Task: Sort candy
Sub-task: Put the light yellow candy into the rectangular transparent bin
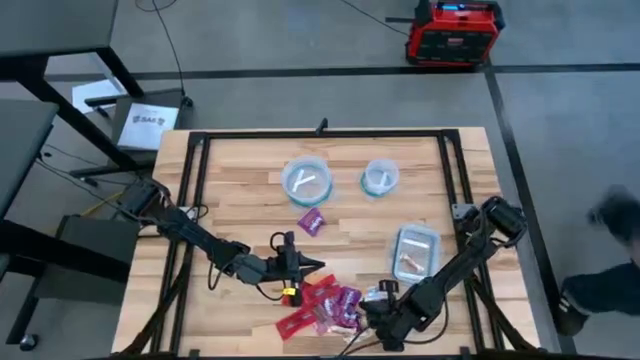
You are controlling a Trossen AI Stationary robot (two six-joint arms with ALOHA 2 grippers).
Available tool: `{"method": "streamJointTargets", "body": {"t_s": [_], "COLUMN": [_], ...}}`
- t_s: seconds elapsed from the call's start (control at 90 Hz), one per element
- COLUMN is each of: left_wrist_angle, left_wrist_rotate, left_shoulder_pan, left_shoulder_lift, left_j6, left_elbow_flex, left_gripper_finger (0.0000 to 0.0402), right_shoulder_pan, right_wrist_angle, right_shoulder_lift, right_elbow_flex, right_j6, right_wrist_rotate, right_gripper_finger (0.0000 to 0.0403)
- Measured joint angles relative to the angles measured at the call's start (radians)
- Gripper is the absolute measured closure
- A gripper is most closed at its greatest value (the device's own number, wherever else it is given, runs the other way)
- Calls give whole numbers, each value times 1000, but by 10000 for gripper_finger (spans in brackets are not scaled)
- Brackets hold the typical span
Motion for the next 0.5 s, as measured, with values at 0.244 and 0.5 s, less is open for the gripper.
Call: {"method": "streamJointTargets", "body": {"t_s": [0.244,0.5], "left_wrist_angle": [-1,-2], "left_wrist_rotate": [0,-1], "left_shoulder_pan": [-1,-2], "left_shoulder_lift": [0,0], "left_j6": [0,0], "left_elbow_flex": [0,0], "left_gripper_finger": [402,402], "right_shoulder_pan": [34,50], "right_wrist_angle": [-309,-645], "right_shoulder_lift": [-268,-429], "right_elbow_flex": [2,-92], "right_j6": [126,448], "right_wrist_rotate": [146,174], "right_gripper_finger": [402,399]}}
